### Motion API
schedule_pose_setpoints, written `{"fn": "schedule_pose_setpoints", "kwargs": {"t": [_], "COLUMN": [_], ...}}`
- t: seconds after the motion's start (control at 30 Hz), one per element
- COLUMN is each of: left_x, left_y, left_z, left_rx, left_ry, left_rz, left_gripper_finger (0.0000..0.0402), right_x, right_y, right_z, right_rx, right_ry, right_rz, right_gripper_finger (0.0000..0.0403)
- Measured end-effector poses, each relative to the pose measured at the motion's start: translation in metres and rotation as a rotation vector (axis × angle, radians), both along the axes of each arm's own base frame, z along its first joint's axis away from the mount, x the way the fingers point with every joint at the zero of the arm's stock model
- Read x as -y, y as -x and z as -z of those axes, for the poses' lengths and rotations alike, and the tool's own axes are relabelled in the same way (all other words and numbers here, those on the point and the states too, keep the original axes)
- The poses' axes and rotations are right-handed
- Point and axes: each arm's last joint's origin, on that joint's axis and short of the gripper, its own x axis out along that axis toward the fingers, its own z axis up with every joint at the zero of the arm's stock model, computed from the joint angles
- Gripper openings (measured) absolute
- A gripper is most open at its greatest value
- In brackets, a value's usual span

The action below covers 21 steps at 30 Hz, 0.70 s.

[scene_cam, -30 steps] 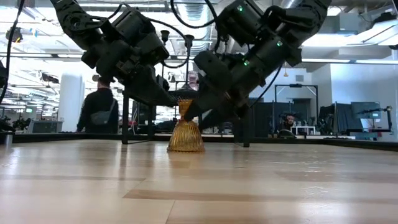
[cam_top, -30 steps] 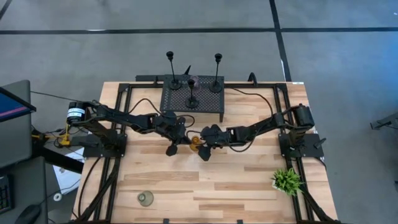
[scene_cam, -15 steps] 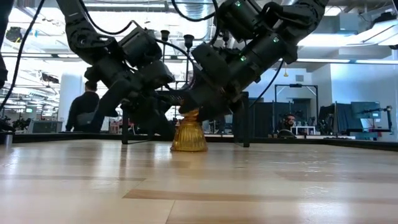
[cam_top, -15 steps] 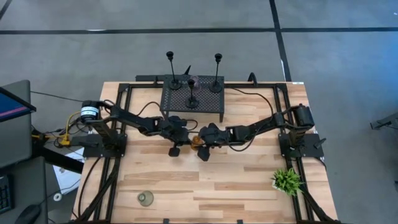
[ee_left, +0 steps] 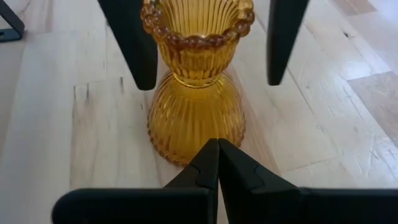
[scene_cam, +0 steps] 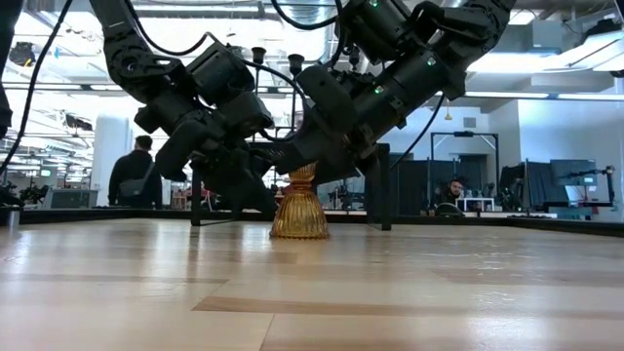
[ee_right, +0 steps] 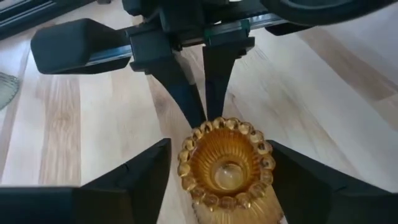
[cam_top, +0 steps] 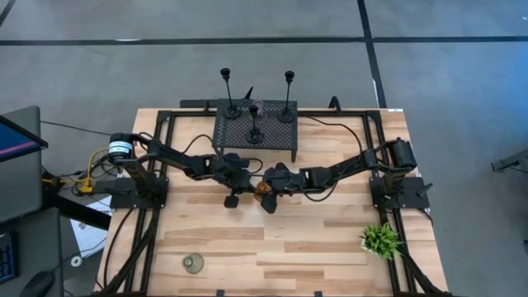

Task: Pick & Place candle stick holders
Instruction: Put the orange glass candle holder on the shelf

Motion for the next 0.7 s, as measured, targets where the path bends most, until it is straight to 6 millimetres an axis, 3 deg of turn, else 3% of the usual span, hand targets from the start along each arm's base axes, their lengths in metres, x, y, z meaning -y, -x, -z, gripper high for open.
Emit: {"fn": "schedule_pose_setpoints", "kwargs": {"t": [0.27, 0.6, 0.7], "left_x": [0.0001, -0.0001, -0.0001], "left_y": [0.0, 0.0, 0.0], "left_z": [0.0, 0.0, 0.0], "left_rx": [0.0, 0.0, 0.0], "left_ry": [0.001, 0.0, 0.0], "left_rz": [0.002, -0.001, -0.001], "left_gripper_finger": [0.0007, 0.0007, 0.0007], "right_x": [0.0002, 0.0002, 0.0], "right_y": [-0.0002, 0.0009, 0.0008], "right_z": [-0.0004, -0.0016, -0.0018], "right_rx": [0.005, -0.001, 0.002], "right_ry": [0.005, -0.014, -0.022], "right_rz": [0.006, 0.013, 0.015], "right_gripper_finger": [0.0146, 0.0166, 0.0154]}}
